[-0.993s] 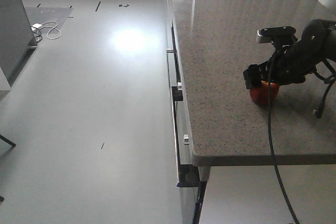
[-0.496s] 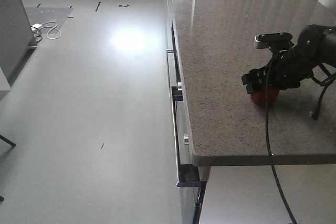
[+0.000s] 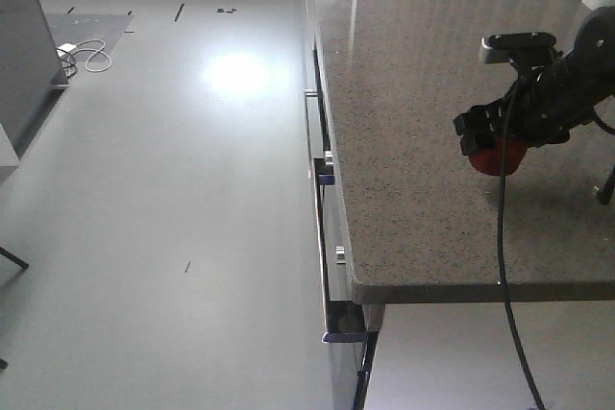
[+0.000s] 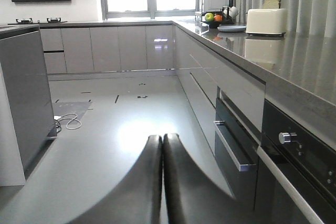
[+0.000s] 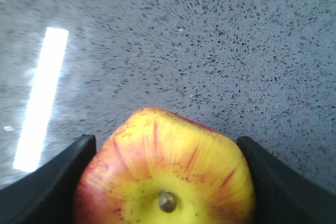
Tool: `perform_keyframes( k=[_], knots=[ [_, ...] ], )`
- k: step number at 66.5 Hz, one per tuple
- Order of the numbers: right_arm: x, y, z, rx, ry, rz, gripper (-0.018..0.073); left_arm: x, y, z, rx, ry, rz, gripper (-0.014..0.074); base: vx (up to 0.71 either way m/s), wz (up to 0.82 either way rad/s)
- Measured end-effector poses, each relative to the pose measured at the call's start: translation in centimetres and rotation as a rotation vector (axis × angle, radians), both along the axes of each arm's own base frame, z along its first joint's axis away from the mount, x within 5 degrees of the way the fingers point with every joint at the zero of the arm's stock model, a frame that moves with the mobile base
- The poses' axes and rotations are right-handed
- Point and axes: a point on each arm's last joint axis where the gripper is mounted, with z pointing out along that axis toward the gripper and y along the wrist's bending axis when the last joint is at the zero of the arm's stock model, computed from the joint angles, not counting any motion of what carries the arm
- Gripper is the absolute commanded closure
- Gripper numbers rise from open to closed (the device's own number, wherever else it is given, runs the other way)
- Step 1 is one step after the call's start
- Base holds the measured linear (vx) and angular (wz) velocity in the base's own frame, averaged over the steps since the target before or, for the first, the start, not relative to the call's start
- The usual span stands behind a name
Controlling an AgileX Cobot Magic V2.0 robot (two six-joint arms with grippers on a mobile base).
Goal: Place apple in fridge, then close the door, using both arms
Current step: 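Lift the apple with the right gripper off the countertop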
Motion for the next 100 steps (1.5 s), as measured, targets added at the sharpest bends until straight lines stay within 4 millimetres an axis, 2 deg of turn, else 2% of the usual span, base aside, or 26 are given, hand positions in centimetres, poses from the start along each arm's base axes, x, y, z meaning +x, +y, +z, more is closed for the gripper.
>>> perform_keyframes(
  k=[12, 24, 39, 51, 63, 76, 88, 100],
  knots=[
    [-2.6, 1.1, 3.0, 0.115, -0.045, 0.045, 0.0369, 0.0, 0.0, 0.0, 0.000, 0.000, 0.000, 0.0603, 0.00, 0.00],
    [-7.5, 2.6, 4.2, 0.249, -0.083, 0.171, 0.0368, 0.0, 0.0, 0.0, 0.000, 0.000, 0.000, 0.0603, 0.00, 0.00],
    [-13.7, 3.1, 4.0, 0.312, -0.082, 0.206, 0.0368, 0.0, 0.0, 0.0, 0.000, 0.000, 0.000, 0.0603, 0.00, 0.00],
    [-18.6, 3.4, 2.7, 0.351, -0.026, 0.221, 0.0368, 0.0, 0.0, 0.0, 0.000, 0.000, 0.000, 0.0603, 0.00, 0.00],
    [-21.9, 3.9, 1.6, 0.351, 0.017, 0.259, 0.0368, 0.0, 0.0, 0.0, 0.000, 0.000, 0.000, 0.0603, 0.00, 0.00],
    [-25.7, 6.3, 0.7, 0.335, 0.061, 0.420, 0.0368, 0.0, 0.0, 0.0, 0.000, 0.000, 0.000, 0.0603, 0.00, 0.00],
    [-29.4, 7.5, 1.4, 0.356, 0.066, 0.546, 0.0368, 0.0, 0.0, 0.0, 0.000, 0.000, 0.000, 0.0603, 0.00, 0.00],
    [-32.6, 7.2, 3.2, 0.390, -0.018, 0.603, 0.0368, 0.0, 0.0, 0.0, 0.000, 0.000, 0.000, 0.0603, 0.00, 0.00]
  ],
)
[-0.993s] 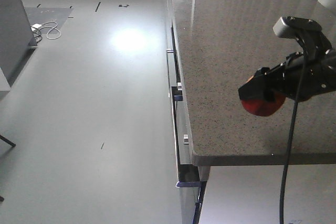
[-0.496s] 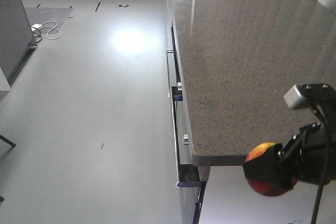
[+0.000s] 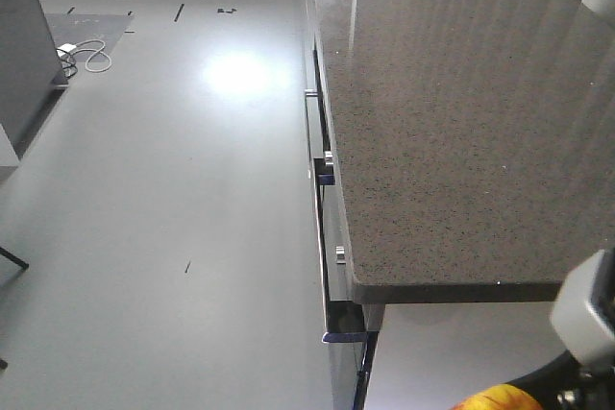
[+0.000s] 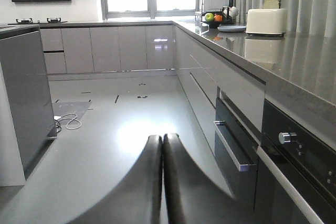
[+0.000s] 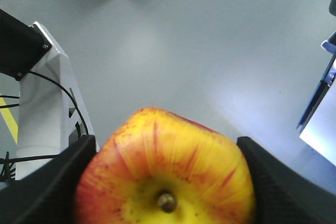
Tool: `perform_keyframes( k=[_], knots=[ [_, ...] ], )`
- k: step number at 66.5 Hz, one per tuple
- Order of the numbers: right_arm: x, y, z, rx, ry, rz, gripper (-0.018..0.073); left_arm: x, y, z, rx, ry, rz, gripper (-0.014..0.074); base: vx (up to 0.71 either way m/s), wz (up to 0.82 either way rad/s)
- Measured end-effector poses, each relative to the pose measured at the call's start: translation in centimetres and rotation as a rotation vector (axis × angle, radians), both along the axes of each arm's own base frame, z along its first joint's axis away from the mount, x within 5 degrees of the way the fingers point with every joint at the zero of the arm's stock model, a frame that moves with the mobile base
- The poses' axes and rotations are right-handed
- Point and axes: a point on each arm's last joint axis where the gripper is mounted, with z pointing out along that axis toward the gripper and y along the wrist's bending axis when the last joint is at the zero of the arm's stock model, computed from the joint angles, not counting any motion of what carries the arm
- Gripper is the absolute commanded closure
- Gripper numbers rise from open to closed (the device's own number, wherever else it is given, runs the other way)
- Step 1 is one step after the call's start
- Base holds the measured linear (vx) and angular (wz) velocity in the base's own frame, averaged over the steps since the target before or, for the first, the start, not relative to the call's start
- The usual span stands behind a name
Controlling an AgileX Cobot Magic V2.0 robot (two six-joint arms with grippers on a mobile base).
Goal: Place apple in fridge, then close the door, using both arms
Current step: 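Lift the apple with the right gripper off the countertop, then drive the base away from the counter toward the open fridge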
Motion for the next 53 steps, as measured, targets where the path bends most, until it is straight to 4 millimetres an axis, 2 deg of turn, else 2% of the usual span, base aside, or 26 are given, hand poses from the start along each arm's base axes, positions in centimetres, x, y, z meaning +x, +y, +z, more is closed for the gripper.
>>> perform_keyframes(
  k=[9, 21, 53],
  knots=[
    [-2.1, -0.7, 0.9, 0.027, -0.068, 0.013, 0.0368, 0.0, 0.0, 0.0, 0.000, 0.000, 0.000, 0.0603, 0.00, 0.00],
    [-3.9, -1.3, 1.6, 0.050, -0.139, 0.023, 0.0368, 0.0, 0.0, 0.0, 0.000, 0.000, 0.000, 0.0603, 0.00, 0.00],
    [-4.6, -1.5, 1.7, 0.049, -0.144, 0.038, 0.0368, 0.0, 0.0, 0.0, 0.000, 0.000, 0.000, 0.0603, 0.00, 0.00]
  ],
)
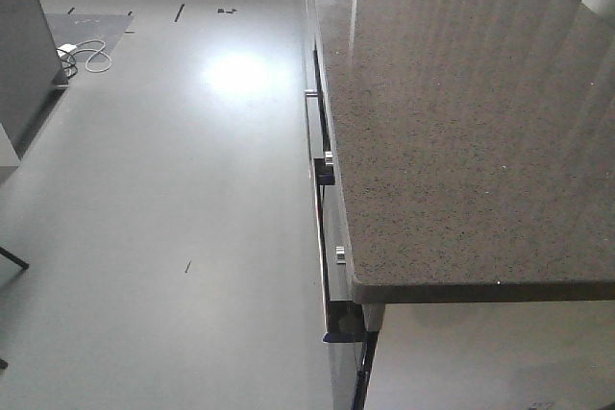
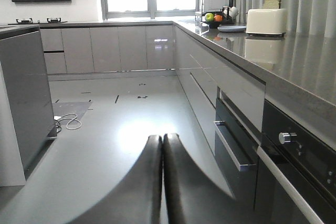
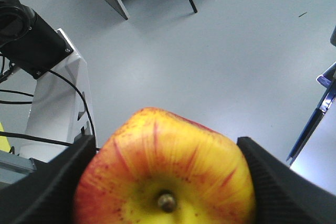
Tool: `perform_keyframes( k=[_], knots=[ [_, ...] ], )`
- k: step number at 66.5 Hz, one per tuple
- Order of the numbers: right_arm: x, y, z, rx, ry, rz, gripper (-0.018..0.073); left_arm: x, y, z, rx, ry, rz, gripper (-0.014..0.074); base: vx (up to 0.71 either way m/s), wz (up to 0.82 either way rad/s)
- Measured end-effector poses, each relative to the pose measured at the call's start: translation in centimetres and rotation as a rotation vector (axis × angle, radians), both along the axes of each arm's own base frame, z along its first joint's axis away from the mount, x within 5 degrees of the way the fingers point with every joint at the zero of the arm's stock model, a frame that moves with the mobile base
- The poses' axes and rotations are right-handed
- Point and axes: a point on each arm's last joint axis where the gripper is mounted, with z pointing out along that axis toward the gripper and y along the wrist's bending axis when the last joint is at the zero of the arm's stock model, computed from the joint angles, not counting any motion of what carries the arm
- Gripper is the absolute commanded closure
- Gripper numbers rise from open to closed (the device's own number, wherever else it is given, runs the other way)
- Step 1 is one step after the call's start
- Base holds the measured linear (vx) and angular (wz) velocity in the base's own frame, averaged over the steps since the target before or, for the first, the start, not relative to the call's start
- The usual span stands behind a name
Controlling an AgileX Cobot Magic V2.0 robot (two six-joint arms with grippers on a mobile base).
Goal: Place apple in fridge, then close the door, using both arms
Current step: 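Drive the base away from the counter toward the open fridge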
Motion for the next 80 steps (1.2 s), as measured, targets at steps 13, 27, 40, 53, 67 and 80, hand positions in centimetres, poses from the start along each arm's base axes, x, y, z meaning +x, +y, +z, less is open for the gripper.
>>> perform_keyframes(
  k=[13, 27, 40, 53, 67, 80],
  knots=[
    [0.00, 0.00, 0.00, 0.000, 0.000, 0.000, 0.0368, 0.00, 0.00, 0.00, 0.000, 0.000, 0.000, 0.0603, 0.00, 0.01],
    [-0.01, 0.00, 0.00, 0.000, 0.000, 0.000, 0.0368, 0.00, 0.00, 0.00, 0.000, 0.000, 0.000, 0.0603, -0.01, 0.03],
    [-0.01, 0.00, 0.00, 0.000, 0.000, 0.000, 0.0368, 0.00, 0.00, 0.00, 0.000, 0.000, 0.000, 0.0603, -0.02, 0.10],
    [-0.01, 0.00, 0.00, 0.000, 0.000, 0.000, 0.0368, 0.00, 0.00, 0.00, 0.000, 0.000, 0.000, 0.0603, -0.02, 0.22],
    [-0.01, 0.00, 0.00, 0.000, 0.000, 0.000, 0.0368, 0.00, 0.00, 0.00, 0.000, 0.000, 0.000, 0.0603, -0.01, 0.36],
    [-0.01, 0.00, 0.00, 0.000, 0.000, 0.000, 0.0368, 0.00, 0.00, 0.00, 0.000, 0.000, 0.000, 0.0603, -0.01, 0.43]
  ],
)
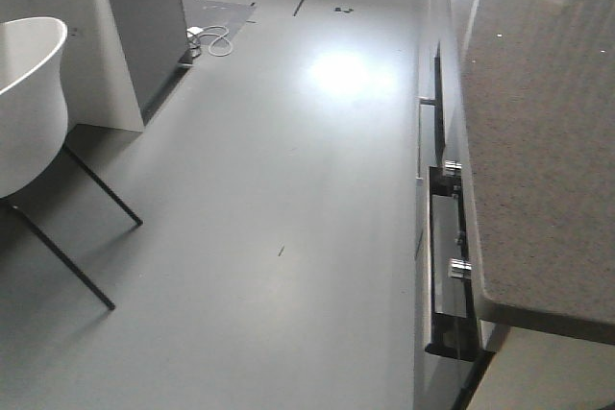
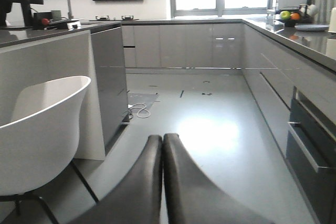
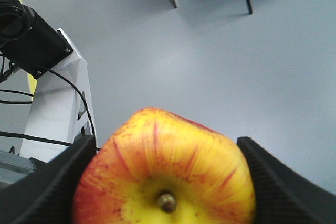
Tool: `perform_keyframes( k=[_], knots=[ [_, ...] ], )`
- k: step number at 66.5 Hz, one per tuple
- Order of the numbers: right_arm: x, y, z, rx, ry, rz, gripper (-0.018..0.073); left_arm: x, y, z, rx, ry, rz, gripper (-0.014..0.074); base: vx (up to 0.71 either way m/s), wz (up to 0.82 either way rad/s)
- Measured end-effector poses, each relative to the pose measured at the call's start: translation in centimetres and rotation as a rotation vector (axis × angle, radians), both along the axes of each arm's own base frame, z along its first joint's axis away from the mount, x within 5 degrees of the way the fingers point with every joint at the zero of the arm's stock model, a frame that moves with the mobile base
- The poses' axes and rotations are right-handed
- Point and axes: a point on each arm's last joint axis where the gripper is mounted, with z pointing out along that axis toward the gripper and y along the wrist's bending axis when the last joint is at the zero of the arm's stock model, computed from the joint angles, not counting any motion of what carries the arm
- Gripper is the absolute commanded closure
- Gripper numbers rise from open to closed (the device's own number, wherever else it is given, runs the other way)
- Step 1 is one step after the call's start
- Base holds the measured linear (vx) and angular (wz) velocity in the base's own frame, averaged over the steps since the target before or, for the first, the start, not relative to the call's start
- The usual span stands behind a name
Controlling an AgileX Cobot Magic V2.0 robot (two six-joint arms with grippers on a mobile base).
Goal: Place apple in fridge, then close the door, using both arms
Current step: 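Drive the base away from the counter toward the open fridge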
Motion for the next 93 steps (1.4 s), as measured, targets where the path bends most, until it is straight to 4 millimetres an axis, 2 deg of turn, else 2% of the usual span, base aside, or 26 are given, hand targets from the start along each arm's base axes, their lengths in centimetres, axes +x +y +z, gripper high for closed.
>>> perform_keyframes(
  k=[93],
  knots=[
    [0.00, 0.00, 0.00, 0.000, 0.000, 0.000, 0.0368, 0.00, 0.00, 0.00, 0.000, 0.000, 0.000, 0.0603, -0.01, 0.40]
  ],
)
